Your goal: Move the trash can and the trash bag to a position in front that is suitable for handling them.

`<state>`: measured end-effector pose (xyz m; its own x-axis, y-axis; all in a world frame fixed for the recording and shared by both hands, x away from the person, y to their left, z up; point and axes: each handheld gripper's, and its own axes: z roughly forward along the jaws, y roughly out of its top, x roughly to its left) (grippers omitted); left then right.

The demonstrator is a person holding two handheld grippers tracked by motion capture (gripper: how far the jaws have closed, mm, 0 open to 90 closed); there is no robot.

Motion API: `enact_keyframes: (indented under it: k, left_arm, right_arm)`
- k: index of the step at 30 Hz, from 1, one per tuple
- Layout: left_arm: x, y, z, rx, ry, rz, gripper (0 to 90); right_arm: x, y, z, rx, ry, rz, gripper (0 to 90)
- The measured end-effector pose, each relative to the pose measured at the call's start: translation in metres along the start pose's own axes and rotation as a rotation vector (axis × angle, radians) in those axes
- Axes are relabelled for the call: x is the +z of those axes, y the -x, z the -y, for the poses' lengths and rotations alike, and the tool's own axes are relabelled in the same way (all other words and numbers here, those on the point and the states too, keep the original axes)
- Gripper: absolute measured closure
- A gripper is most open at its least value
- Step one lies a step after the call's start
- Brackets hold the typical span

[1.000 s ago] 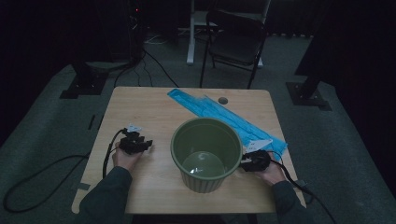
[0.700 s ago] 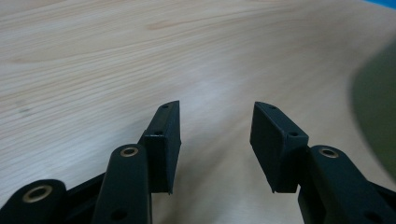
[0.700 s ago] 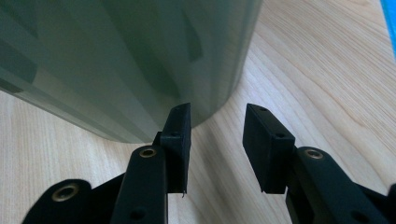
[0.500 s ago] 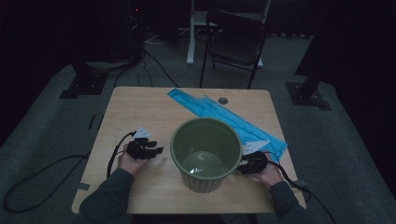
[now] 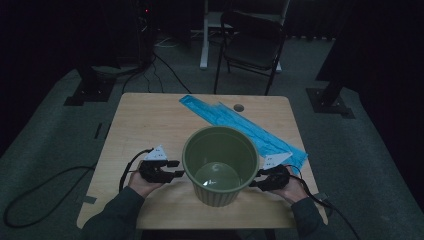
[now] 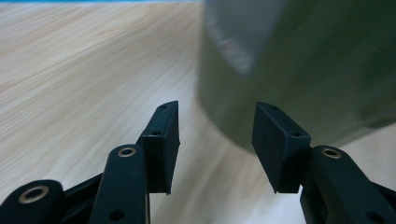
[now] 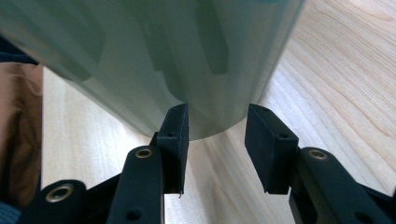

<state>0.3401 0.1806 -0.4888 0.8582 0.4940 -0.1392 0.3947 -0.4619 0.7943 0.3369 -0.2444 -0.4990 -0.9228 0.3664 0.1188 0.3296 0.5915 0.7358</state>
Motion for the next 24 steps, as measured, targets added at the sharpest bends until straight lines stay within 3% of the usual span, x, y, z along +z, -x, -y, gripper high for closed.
enact_keyframes:
  k: [4, 11, 15, 18, 24]
  left_arm:
    - [0.000, 0.004, -0.003, 0.018, 0.007, 0.034, 51.7]
    - [-0.007, -0.004, -0.003, 0.008, 0.011, -0.015, 52.1]
    - [-0.010, -0.012, -0.002, -0.020, 0.014, -0.041, 52.1]
    - [-0.011, -0.019, -0.002, -0.031, 0.013, -0.046, 51.9]
    - [-0.011, -0.030, -0.002, -0.043, 0.012, -0.106, 51.9]
  right_arm:
    - [0.002, -0.003, -0.004, -0.001, 0.005, -0.001, 59.2]
    - [0.010, -0.003, -0.014, 0.003, 0.016, 0.014, 60.4]
    - [0.017, 0.001, -0.024, 0.008, 0.018, 0.045, 61.3]
    - [0.020, 0.005, -0.029, 0.016, 0.025, 0.039, 61.7]
    - [0.028, 0.013, -0.038, 0.024, 0.028, 0.027, 63.6]
